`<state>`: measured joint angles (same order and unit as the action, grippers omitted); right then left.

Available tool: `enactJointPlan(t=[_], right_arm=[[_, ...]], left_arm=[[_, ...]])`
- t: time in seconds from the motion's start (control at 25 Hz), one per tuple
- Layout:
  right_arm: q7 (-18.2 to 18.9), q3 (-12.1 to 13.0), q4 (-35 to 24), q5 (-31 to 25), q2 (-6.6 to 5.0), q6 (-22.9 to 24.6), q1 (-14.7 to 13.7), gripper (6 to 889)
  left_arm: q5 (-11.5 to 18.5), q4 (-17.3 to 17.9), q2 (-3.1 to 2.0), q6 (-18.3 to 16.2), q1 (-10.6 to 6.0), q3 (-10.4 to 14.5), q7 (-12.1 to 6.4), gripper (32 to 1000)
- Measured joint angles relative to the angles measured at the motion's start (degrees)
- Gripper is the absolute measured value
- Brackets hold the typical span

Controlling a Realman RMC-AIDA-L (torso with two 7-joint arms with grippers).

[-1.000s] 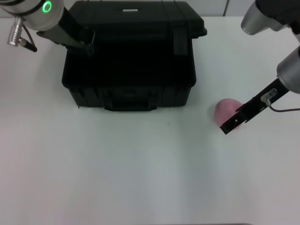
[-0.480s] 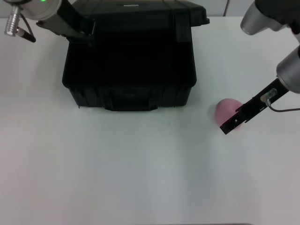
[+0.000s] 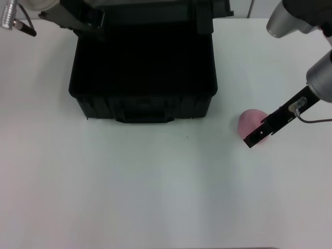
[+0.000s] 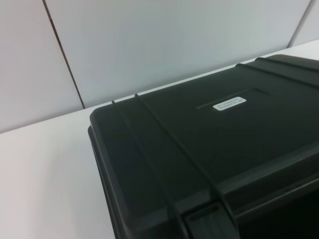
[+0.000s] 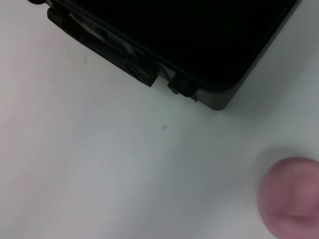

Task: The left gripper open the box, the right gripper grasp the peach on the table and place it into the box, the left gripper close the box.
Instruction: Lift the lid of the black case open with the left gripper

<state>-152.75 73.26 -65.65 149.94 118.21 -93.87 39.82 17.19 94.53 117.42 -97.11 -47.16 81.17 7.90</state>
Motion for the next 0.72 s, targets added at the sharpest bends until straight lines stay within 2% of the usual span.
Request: enactJointPlan(t=[0.32,0.48,0.72], right_arm=[[0.00,0.04,0.05,0.00,0.00,0.00,0.10,846],[0.00,0.04,0.09,0.00,0.00,0.00,0.10,846],[0.00,0.04,0.09,0.00,0.00,0.00,0.06,846]], left_arm=[[-0.09,0.04,-0.08,-0.01,-0.85,-1.60,-0.93,384],[-0.21,0.10,0.02,0.00,-1.36,-3.14,-1.98,384],[-0.30,0.10,-0.06,0.29,-1.62,-3.50,-2.15,383]])
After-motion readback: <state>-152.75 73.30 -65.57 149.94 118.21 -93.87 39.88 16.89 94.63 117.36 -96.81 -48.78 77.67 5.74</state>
